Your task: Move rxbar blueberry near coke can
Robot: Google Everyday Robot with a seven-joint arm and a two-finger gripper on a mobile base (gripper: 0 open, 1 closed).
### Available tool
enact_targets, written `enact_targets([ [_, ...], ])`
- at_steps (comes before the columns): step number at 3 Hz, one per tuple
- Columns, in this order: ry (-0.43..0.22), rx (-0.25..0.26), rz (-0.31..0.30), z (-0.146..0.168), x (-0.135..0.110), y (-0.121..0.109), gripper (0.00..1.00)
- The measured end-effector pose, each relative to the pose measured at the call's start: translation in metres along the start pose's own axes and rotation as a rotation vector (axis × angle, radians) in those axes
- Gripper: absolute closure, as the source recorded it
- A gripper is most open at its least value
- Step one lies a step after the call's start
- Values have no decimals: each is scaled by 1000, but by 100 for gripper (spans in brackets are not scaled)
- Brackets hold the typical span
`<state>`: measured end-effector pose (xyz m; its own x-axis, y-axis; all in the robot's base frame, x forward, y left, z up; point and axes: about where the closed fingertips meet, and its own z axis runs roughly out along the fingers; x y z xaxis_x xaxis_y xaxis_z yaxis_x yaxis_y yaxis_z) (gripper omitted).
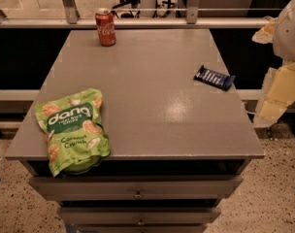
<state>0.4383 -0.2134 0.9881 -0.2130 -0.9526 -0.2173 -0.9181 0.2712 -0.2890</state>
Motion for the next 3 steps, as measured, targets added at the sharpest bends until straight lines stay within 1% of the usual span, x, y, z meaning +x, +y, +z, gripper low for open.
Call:
enact_targets([
  [1, 0, 0, 0, 0, 0, 0, 0],
  [2, -21, -1, 14, 6, 5, -6, 0],
  [3, -79, -8, 79, 27, 18, -31, 0],
])
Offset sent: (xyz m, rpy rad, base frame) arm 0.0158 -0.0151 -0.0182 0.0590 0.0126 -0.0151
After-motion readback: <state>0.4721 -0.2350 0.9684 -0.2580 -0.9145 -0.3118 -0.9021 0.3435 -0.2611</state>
